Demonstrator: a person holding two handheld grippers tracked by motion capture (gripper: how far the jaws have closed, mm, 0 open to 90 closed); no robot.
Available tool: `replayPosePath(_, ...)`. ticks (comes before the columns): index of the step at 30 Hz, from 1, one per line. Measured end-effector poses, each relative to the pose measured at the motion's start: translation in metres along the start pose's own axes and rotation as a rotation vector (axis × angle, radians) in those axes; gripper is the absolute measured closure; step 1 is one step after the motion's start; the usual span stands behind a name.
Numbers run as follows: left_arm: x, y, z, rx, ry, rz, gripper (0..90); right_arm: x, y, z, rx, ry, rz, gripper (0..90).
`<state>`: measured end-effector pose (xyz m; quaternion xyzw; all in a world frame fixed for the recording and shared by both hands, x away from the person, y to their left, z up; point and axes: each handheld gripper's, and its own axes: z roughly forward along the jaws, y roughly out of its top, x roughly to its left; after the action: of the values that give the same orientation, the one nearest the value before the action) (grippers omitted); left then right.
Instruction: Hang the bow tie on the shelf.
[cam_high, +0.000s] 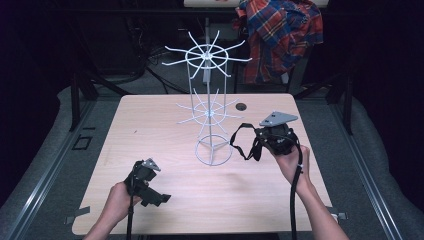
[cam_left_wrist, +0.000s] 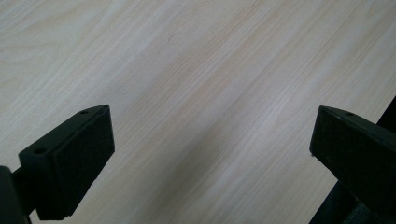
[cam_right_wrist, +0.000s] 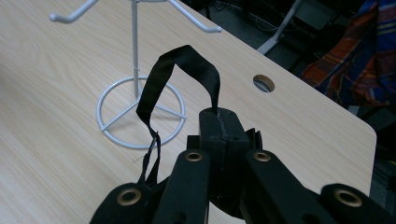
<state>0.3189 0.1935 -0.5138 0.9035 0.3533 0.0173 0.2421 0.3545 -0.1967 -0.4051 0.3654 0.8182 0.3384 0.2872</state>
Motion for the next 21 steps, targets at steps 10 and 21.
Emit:
replayPosePath(10, 0.000, 0.000, 0.000, 0.006, 0.002, 0.009, 0.0, -0.003, 0.012, -0.003, -0.022, -0.004, -0.008, 90.0)
replayPosePath(21, 0.001, 0.000, 0.000, 0.003, 0.004, 0.004, 0.1, -0.018, 0.019, 0.010, -0.052, 0.002, 0.039, 90.0)
